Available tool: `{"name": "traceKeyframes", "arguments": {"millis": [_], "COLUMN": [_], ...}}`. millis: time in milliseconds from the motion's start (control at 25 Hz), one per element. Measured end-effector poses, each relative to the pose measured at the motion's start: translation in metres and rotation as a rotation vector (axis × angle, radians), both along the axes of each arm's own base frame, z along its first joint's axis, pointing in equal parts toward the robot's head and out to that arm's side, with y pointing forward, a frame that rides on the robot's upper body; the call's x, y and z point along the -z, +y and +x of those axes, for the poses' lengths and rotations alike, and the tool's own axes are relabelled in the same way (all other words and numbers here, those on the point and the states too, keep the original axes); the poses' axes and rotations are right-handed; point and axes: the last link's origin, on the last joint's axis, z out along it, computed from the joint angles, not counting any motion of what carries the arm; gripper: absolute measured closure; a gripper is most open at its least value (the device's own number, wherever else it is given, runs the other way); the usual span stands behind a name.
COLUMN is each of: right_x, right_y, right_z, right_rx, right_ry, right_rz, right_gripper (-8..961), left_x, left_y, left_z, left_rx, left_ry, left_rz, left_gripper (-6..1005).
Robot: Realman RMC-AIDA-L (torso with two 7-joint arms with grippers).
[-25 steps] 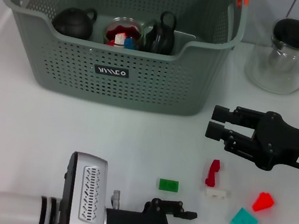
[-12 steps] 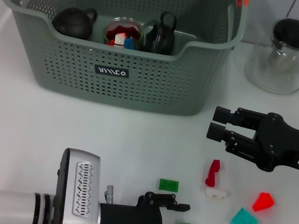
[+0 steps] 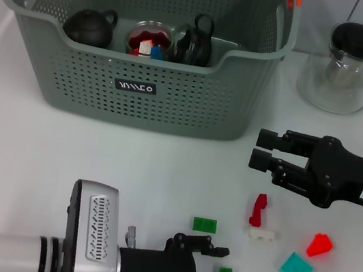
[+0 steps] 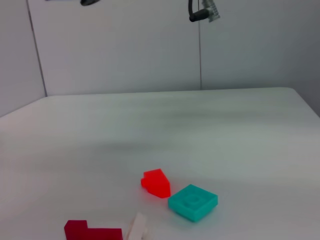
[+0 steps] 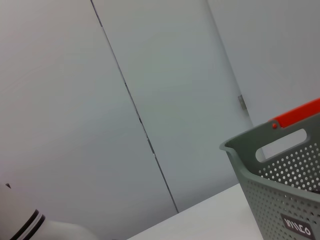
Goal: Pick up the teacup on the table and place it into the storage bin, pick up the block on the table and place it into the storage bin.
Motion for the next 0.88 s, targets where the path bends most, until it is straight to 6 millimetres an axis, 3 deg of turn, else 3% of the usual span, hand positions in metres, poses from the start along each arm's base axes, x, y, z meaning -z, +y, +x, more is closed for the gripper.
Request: {"name": "traceKeyframes", "arguments": {"millis": [640,840,880], "right_x": [0.0002,0.0000,-0.0003], "right_y": [0.0004,-0.0002,-0.0003], "right_z": [0.0005,0.0009,0.0010], "right_rx": [0.001,0.002,0.003], "right_ry": [-0.005,-0.003,-0.002], "right_rz": [0.000,0.000,0.001], "right_gripper": [459,459,459], "left_x": [0.0012,-0.0011,-0.0027], "left_y": [0.0024,0.0041,0.0047], "left_z": [0.0010,0.0007,0.0007], "left_rx": [-0.011,-0.020,-0.025], "left_ry": [0.009,0.003,-0.003], "left_rz": [-0.011,-0.016,-0.019], "left_gripper": [398,593,593]}}
